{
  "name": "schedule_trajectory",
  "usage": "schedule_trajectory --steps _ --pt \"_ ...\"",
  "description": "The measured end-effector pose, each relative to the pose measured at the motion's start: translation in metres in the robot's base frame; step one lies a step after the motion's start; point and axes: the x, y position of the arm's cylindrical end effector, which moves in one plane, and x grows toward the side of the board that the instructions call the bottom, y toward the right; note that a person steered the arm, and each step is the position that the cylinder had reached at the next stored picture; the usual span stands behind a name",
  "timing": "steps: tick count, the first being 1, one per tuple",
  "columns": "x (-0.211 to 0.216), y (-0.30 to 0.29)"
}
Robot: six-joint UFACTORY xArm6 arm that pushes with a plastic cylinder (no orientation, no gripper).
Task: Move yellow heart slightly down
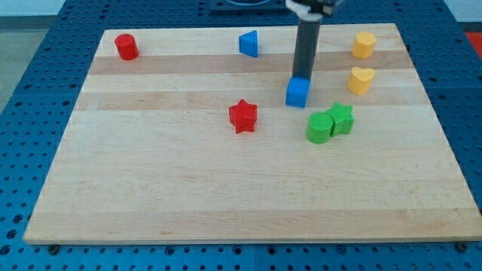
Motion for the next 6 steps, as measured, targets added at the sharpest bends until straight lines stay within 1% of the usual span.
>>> schedule_trajectory --steps 1,2,3,4,5,6 --pt "0.009 0.000" --pt "0.009 0.000" --pt "-0.011 0.005" --pt "-0.068 0.028" --pt "-0.068 0.070" --pt "-0.068 0.090"
